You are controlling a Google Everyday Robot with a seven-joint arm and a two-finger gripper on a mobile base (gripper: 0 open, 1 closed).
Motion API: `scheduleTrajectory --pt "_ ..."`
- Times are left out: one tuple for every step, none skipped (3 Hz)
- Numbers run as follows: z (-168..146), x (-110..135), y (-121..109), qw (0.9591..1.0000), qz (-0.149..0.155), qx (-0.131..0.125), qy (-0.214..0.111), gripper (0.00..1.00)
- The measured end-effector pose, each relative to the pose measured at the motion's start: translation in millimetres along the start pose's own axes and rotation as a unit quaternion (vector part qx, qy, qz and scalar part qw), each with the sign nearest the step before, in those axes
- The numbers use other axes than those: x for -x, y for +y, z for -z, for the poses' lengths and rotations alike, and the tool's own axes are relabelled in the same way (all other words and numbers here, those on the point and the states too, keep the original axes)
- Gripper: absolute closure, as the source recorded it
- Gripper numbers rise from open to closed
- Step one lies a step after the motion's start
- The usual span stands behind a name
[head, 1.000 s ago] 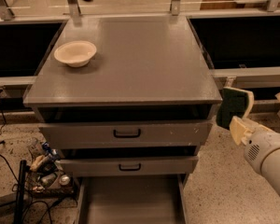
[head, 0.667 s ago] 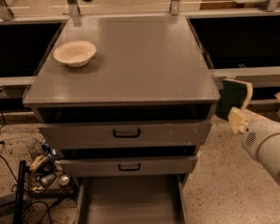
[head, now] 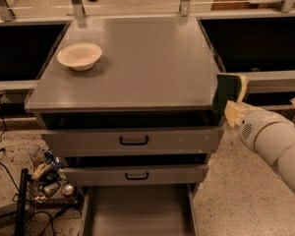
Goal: Pick sponge from bottom drawer and place on counter
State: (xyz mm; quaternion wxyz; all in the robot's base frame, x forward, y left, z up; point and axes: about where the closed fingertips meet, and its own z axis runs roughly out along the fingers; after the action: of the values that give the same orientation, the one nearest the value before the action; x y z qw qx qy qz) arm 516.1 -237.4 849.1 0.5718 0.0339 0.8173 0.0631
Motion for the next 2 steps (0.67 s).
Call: scheduleTrajectory --pt "-1.5 20.3 24.4 0.9995 0.01 0.028 -0.01 1.0" --pt "-2.1 52.6 61.1 0.997 0.028 0.066 -0.029 1.0"
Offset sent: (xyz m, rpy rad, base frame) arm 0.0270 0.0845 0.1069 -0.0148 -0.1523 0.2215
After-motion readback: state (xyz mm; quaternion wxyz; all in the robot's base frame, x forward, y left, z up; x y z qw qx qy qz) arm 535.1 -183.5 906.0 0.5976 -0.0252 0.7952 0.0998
